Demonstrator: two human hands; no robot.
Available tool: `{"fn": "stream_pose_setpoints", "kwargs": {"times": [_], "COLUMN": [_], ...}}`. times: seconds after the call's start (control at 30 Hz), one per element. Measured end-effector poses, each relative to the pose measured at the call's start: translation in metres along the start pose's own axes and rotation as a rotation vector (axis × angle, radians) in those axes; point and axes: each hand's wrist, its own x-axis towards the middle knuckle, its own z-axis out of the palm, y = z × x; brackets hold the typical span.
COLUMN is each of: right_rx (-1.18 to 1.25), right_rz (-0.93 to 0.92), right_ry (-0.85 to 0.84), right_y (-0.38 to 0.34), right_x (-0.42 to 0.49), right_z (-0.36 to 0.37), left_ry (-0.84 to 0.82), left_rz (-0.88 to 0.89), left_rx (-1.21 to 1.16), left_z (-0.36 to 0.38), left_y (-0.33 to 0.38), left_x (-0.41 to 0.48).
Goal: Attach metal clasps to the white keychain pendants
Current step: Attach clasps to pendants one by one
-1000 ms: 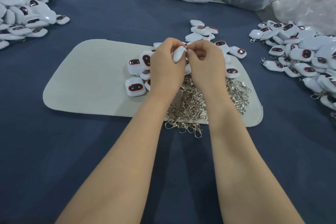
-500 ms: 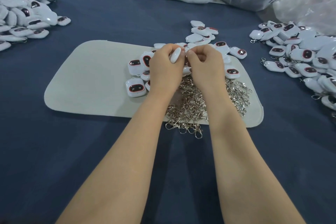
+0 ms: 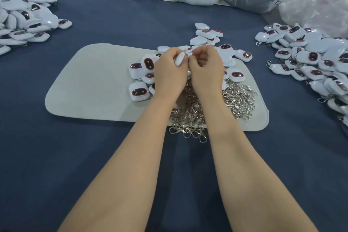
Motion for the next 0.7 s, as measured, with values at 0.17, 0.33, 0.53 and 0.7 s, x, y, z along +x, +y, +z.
{"fn": "stream_pose_setpoints", "kwargs": {"times": [0.17, 0.33, 0.53, 0.7], "right_rx": [0.008, -0.025, -0.073, -0.079], "right_rz": [0.007, -0.015, -0.031, -0.058], "right_ry": [0.003, -0.012, -0.041, -0.072], "right_y": [0.001, 0.006, 0.009, 0.009], "right_x": [0.008, 0.011, 0.011, 0.012], "right_z": [0.007, 0.009, 0.009, 0.008], "left_ry": [-0.023, -0.005, 0.011, 0.012], "left_rz": [-0.078, -0.068, -0.015, -0.01], "left_rx": [-0.044, 0.019, 0.066, 0.106], "left_z": [-0.003, -0.002, -0.001, -0.001], "left_y": [-0.002, -0.007, -0.01, -0.009], "left_x": [0.013, 0.018, 0.016, 0.015]}}
